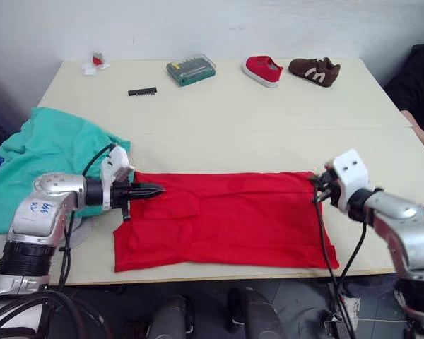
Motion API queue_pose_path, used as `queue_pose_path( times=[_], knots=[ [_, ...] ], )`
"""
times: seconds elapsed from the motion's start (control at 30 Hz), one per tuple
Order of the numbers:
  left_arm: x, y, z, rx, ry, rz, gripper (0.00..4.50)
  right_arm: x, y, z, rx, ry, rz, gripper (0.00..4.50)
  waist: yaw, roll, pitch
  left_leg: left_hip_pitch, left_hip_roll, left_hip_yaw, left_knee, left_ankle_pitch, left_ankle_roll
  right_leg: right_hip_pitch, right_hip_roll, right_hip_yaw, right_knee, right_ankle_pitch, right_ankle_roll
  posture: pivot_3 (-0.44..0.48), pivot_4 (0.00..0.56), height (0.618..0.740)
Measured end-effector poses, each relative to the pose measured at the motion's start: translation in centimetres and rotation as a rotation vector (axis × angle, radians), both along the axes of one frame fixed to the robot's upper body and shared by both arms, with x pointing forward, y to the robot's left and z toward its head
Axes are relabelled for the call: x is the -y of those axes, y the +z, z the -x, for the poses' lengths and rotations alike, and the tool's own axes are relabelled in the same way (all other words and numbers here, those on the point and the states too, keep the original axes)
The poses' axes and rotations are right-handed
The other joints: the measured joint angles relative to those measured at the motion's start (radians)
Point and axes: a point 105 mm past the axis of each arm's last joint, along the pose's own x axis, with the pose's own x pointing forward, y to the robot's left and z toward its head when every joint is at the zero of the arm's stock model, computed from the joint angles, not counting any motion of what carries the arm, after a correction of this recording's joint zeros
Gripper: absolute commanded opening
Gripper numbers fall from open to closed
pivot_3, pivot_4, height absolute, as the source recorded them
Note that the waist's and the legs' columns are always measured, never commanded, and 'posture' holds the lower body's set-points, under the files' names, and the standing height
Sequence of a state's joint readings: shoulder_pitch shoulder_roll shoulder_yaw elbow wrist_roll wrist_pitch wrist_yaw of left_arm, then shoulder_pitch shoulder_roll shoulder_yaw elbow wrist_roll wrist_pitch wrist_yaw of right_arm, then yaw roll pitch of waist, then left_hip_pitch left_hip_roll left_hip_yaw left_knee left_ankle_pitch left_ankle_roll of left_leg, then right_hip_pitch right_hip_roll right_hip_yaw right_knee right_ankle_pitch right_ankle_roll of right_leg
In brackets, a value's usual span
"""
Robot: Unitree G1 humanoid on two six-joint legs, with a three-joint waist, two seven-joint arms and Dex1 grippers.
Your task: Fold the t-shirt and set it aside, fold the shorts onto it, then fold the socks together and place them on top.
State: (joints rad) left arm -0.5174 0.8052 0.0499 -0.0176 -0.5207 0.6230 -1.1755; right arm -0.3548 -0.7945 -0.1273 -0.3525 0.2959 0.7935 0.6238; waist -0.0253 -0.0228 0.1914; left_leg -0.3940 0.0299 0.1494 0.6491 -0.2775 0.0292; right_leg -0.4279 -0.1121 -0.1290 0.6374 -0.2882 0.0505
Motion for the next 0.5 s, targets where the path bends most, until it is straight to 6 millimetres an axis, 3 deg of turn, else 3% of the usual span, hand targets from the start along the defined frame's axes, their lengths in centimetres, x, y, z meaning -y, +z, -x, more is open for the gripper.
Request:
queue_pose_path(
  times=[0.17,0.3,0.43,0.5],
  knots=[
    [2.7,4.3,2.4,0.016,-0.218,0.127,3.09,-1.4,1.1,-0.7,-0.043,0.189,0.107,1.64,-0.001,0.000,0.000,0.000,-0.001,0.000,0.001,0.000,0.000,0.000,0.000,0.000,-0.001,0.000,0.000,0.000,0.150,0.740],
    [3.9,4.4,2.8,0.030,-0.300,0.128,4.36,-1.7,-0.1,-2.3,-0.120,0.259,0.187,3.02,-0.002,-0.001,0.000,0.000,-0.001,0.002,0.001,0.000,0.000,0.000,0.001,0.000,0.000,0.000,0.000,0.000,0.150,0.740],
    [5.2,3.7,2.5,0.043,-0.335,0.127,4.50,-1.3,-0.6,-4.3,-0.156,0.247,0.216,4.41,-0.001,-0.001,0.001,-0.001,0.000,0.001,0.003,0.001,0.000,0.000,0.001,0.000,0.000,0.000,0.000,0.000,0.150,0.740],
    [6.5,3.6,2.3,0.087,-0.361,0.129,4.50,-1.1,-1.0,-6.0,-0.184,0.210,0.213,4.46,-0.003,-0.001,0.001,-0.001,-0.001,0.002,0.004,0.001,0.001,0.000,0.001,0.000,0.000,0.001,0.001,0.000,0.150,0.740]
  ],
)
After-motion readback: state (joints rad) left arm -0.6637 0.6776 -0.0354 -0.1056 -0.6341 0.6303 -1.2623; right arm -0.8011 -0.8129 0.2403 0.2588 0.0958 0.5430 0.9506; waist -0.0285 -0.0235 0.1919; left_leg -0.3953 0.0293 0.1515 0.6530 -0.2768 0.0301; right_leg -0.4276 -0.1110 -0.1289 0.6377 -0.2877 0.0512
